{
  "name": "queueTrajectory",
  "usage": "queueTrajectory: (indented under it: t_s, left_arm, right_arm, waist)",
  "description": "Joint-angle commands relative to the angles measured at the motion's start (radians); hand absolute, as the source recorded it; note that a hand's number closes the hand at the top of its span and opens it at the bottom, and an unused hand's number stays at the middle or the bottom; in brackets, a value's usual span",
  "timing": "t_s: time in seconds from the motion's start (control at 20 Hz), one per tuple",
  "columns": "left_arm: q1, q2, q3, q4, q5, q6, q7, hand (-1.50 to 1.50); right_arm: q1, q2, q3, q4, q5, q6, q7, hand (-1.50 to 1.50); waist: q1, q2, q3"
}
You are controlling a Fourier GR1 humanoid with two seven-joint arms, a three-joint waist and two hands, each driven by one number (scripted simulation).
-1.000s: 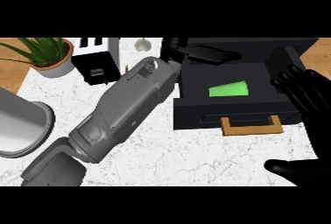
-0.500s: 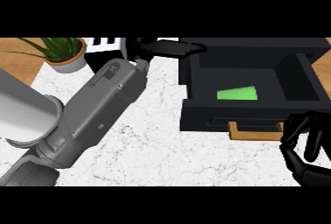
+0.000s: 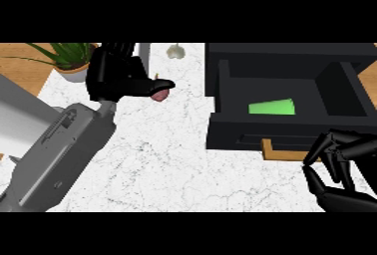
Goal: Pick up the cup, place it into the drawer and close the drawer
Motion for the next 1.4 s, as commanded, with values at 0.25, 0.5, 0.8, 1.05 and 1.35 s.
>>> queueTrajectory:
  t_s: [0.25, 0.5, 0.8, 1.05, 1.35]
  left_arm:
    - [0.263, 0.131, 0.083, -0.240, 0.041, -0.072, 0.026, -1.50]
    - [0.405, 0.196, 0.131, -0.241, 0.063, -0.200, -0.026, -1.50]
    - [0.550, 0.194, 0.186, -0.310, 0.029, -0.260, -0.066, -1.50]
    - [0.570, 0.195, 0.220, -0.304, 0.022, -0.316, -0.058, -1.50]
    - [0.652, 0.216, 0.289, -0.371, 0.034, -0.387, -0.024, -1.50]
  right_arm:
    - [-0.043, -0.049, 0.131, 0.145, 0.362, -0.010, -0.158, 1.50]
    - [-0.029, -0.085, 0.255, 0.239, 0.618, -0.090, -0.277, 1.50]
    - [-0.134, -0.056, 0.258, 0.463, 0.722, -0.170, -0.345, 1.50]
    - [-0.271, 0.004, 0.279, 0.756, 0.830, -0.250, -0.371, -1.50]
    - [-0.394, 0.040, 0.247, 1.054, 0.882, -0.322, -0.474, -1.50]
  waist:
    - [0.002, 0.006, 0.000]
    - [-0.002, 0.009, 0.000]
    - [-0.017, 0.008, 0.000]
    - [-0.011, 0.011, 0.000]
    - [-0.010, 0.011, 0.001]
